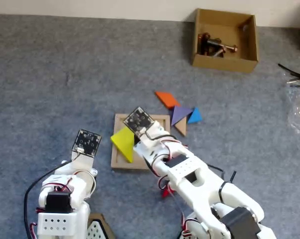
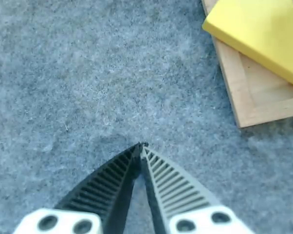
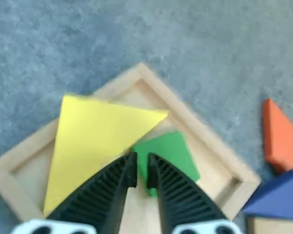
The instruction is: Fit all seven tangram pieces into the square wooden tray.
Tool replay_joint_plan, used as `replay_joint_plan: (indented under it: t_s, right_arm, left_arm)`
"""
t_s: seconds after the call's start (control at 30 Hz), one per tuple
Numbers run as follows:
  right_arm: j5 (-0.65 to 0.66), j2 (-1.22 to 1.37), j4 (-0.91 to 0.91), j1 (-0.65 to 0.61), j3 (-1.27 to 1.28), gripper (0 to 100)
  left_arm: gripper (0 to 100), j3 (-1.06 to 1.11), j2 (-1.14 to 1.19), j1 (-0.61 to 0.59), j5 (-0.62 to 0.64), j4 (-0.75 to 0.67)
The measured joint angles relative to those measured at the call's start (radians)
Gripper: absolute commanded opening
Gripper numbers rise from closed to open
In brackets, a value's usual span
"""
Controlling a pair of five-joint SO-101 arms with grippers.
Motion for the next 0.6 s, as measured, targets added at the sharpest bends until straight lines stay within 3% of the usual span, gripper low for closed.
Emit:
replay_joint_plan:
  t_s: [0.33,0.6]
  right_arm:
    - [0.003,0.000,0.474,0.005,-0.247,7.4]
    - [0.003,0.002,0.806,0.100,-0.474,7.4]
  left_arm:
    - [1,0.000,0.000,0.000,0.000,0.000]
    - [1,0.000,0.000,0.000,0.000,0.000]
